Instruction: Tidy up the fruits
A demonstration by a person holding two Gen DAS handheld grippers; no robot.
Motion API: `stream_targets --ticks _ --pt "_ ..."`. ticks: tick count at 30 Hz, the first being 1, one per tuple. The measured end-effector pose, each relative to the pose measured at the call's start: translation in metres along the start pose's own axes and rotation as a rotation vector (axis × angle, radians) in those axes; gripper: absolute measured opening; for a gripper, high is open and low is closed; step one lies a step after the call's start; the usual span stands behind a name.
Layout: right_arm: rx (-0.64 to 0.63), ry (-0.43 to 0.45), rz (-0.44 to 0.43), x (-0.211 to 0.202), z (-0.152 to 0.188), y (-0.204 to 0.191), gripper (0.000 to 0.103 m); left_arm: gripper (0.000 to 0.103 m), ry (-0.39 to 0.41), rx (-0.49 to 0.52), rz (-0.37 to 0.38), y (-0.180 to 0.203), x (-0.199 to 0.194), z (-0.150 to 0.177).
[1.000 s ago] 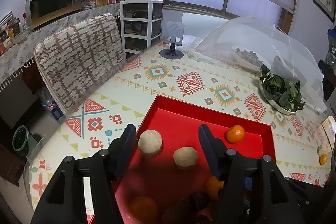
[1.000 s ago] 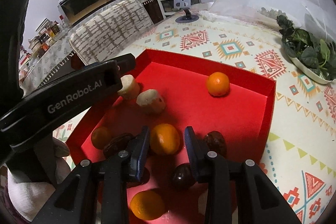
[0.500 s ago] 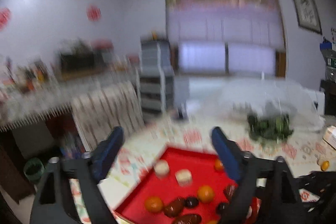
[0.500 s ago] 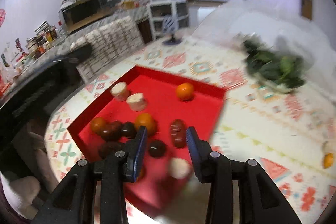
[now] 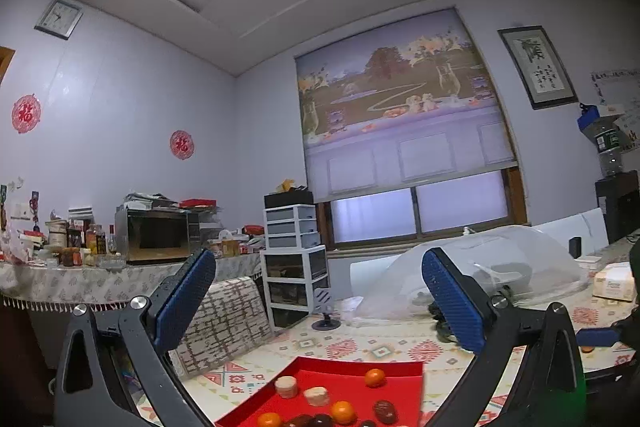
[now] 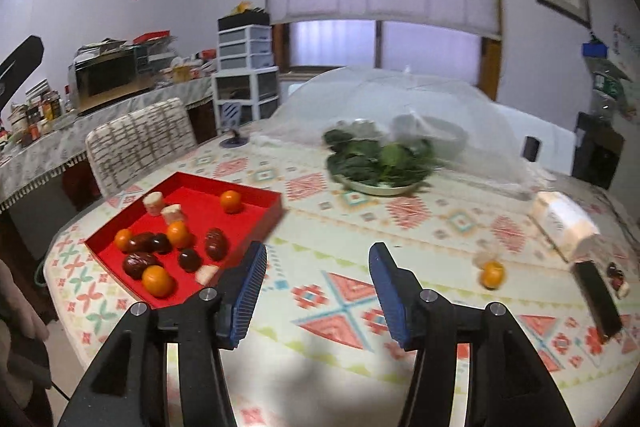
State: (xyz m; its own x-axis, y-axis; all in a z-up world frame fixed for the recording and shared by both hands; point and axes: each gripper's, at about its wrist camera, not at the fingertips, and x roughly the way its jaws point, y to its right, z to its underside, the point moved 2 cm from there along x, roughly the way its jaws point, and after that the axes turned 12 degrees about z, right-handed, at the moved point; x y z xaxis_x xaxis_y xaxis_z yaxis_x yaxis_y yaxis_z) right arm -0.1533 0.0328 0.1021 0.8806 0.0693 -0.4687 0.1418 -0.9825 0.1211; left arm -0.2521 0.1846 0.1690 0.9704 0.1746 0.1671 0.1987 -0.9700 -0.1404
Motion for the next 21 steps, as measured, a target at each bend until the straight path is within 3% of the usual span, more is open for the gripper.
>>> stream_targets --ticks 7,21 --pt "0.008 0.066 0.074 -0.027 0.015 0.04 0.065 0.103 0.017 0.044 0.036 0.041 -0.015 -0.008" --pt "0.093 0.071 0.153 -0.039 0.04 0.112 0.068 0.103 0.029 0.102 0.121 0.11 -0.027 -0.013"
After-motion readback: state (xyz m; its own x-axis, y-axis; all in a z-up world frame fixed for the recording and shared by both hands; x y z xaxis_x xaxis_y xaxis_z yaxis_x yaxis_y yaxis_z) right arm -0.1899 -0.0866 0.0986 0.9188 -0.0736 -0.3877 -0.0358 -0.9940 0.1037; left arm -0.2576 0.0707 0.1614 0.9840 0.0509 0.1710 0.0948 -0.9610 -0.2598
